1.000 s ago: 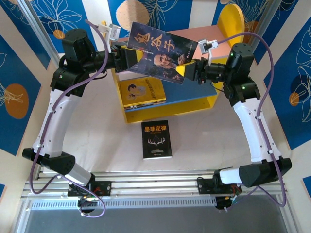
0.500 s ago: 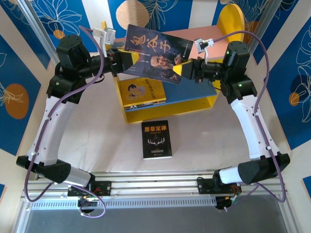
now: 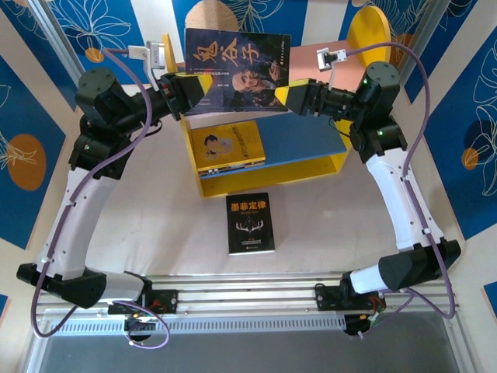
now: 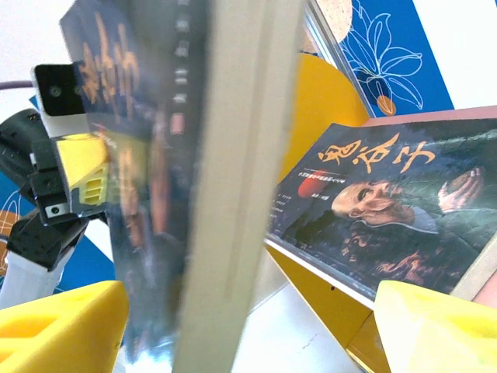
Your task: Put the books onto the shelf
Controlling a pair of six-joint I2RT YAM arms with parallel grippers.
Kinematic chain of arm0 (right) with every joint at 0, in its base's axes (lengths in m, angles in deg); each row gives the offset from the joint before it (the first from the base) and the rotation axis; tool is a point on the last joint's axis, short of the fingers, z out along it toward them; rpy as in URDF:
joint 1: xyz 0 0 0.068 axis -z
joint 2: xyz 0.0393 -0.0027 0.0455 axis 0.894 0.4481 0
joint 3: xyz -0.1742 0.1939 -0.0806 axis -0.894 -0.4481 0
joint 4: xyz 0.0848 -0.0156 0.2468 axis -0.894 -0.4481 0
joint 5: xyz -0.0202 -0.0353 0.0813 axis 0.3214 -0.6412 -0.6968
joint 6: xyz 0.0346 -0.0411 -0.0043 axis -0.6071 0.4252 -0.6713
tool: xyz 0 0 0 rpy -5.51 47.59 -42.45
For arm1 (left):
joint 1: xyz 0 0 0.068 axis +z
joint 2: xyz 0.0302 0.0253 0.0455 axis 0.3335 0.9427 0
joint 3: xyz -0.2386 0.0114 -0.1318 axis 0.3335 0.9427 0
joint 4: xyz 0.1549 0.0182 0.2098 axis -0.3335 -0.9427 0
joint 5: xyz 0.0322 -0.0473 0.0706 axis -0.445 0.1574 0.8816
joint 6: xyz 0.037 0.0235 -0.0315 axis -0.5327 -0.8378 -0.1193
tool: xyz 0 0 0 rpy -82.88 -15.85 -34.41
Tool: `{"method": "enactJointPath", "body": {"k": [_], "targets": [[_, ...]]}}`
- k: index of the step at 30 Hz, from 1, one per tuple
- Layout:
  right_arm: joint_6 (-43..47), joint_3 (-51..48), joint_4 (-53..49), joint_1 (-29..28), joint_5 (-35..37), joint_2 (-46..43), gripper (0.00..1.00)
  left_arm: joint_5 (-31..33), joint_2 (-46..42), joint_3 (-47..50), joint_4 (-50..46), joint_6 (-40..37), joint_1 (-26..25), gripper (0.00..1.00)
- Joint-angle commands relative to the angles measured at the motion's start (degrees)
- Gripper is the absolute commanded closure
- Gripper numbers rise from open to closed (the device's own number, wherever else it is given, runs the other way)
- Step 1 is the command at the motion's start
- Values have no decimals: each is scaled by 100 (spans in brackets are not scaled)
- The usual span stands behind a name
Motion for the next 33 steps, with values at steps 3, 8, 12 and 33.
{"method": "enactJointPath", "body": {"k": [3, 8, 12, 33], "targets": [[-367, 398, 136, -21, -31, 268, 21, 127, -233, 141, 1174, 342, 40, 100], [-580, 658, 308, -94, -266, 500, 43, 147, -240, 420, 1764, 451, 40, 100], [-643, 809, 327, -115, -369, 598, 62, 188, -244, 511, 1934, 468, 47, 100], [-42, 1913, -1028, -123, -180, 1263, 100, 2739, -1095, 580, -517, -1207, 40, 45]]}}
